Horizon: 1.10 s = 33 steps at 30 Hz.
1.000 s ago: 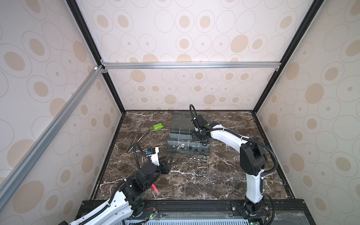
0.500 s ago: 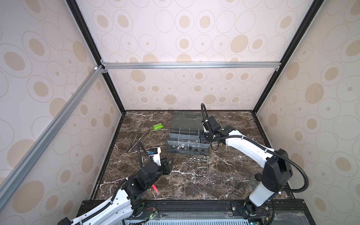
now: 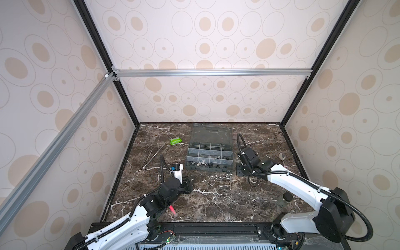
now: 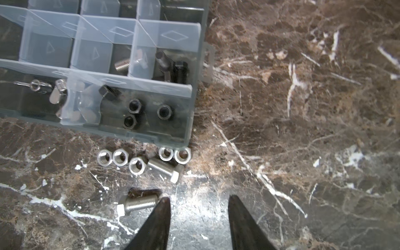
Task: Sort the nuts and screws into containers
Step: 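Withdraw the right gripper from the organizer back toward the robot, then move the left gripper over the pile and close on a silver bolt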
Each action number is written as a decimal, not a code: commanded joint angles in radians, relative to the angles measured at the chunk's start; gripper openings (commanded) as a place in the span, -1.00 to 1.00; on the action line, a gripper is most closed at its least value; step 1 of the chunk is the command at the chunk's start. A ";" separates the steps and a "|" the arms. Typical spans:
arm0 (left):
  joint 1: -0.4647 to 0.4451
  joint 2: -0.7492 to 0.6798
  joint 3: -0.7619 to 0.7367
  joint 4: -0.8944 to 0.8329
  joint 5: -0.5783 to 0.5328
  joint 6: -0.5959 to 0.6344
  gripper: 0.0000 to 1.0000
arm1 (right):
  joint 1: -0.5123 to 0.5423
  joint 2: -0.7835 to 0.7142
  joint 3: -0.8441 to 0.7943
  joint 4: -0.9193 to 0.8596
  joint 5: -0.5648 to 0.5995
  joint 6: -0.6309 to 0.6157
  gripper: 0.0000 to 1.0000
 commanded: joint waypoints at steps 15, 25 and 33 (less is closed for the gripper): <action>-0.006 0.336 0.328 -0.177 0.141 0.297 -0.05 | -0.005 -0.169 -0.176 -0.040 0.027 0.175 -0.06; -0.071 0.561 0.512 -0.279 0.128 0.441 -0.06 | -0.005 -0.236 -0.204 -0.079 0.058 0.189 -0.06; -0.129 0.742 0.663 -0.363 0.126 0.523 -0.07 | -0.006 -0.271 -0.226 -0.093 0.071 0.208 -0.06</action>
